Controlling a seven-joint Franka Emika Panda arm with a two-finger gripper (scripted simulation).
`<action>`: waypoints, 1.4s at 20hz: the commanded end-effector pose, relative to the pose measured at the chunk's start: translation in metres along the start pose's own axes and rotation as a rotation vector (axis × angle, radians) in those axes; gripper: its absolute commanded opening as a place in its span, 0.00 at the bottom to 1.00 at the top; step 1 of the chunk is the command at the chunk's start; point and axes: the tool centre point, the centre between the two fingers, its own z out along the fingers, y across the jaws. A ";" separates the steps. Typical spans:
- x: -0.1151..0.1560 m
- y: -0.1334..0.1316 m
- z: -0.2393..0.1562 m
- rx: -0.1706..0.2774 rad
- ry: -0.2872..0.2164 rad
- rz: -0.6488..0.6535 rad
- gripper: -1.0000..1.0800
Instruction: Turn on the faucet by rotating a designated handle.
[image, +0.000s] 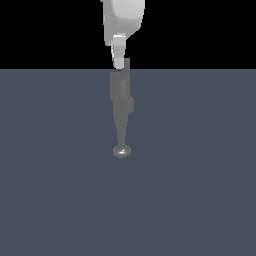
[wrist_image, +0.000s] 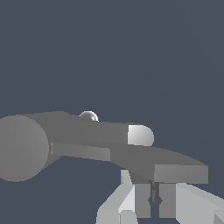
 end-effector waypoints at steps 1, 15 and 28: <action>0.022 0.002 0.002 -0.003 0.000 0.016 0.00; 0.054 -0.011 0.000 0.000 0.000 -0.007 0.00; 0.086 -0.034 0.002 -0.003 0.000 0.005 0.00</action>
